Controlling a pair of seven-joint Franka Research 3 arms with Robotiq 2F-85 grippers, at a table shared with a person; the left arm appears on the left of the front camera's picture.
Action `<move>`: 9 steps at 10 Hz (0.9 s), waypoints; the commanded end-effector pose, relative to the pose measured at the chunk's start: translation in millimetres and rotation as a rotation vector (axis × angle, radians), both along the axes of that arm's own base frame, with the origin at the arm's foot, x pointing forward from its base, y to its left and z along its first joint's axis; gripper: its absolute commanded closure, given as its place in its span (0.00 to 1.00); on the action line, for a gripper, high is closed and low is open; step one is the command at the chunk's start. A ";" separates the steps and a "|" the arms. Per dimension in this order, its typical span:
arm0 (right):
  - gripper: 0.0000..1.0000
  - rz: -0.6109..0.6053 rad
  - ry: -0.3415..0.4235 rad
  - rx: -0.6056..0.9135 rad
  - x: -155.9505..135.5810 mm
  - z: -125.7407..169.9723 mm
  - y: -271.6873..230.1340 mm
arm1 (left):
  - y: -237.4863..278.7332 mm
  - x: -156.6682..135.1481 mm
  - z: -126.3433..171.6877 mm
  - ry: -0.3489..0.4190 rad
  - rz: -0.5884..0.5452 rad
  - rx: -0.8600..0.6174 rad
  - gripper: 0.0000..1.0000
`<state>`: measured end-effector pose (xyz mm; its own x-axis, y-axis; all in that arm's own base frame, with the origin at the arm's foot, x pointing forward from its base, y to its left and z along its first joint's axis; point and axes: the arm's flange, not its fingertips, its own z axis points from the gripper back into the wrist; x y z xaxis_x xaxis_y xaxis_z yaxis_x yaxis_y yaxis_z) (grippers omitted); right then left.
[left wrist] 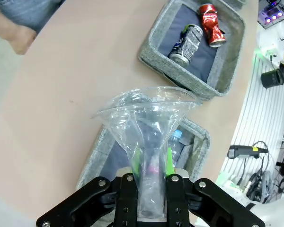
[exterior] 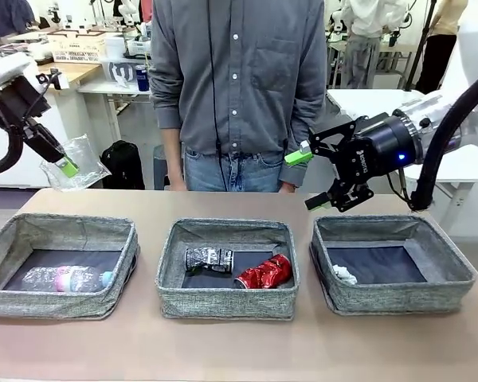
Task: Sort the waste into the appropriate baskets.
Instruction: Pick up the waste item pointed out by the person.
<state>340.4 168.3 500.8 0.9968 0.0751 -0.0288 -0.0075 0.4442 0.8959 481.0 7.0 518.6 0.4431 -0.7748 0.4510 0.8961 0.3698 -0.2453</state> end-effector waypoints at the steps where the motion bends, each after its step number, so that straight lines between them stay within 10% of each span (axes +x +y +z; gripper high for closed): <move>1: 0.00 0.011 -0.016 0.006 1.7 -0.7 -0.4 | -18.7 -8.4 18.9 0.055 0.120 0.056 0.81; 7: 0.00 0.011 -0.016 0.006 1.7 -0.7 -0.4 | -205.0 -79.4 77.5 0.178 0.634 0.200 0.81; 9: 0.00 0.011 -0.016 0.006 1.7 -0.7 -0.4 | -282.7 -83.5 102.0 0.391 0.932 0.129 0.81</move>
<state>340.3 168.3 500.8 0.9968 0.0750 -0.0287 -0.0077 0.4448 0.8956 385.3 -249.7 605.0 0.9583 -0.2493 0.1400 0.2807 0.9130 -0.2959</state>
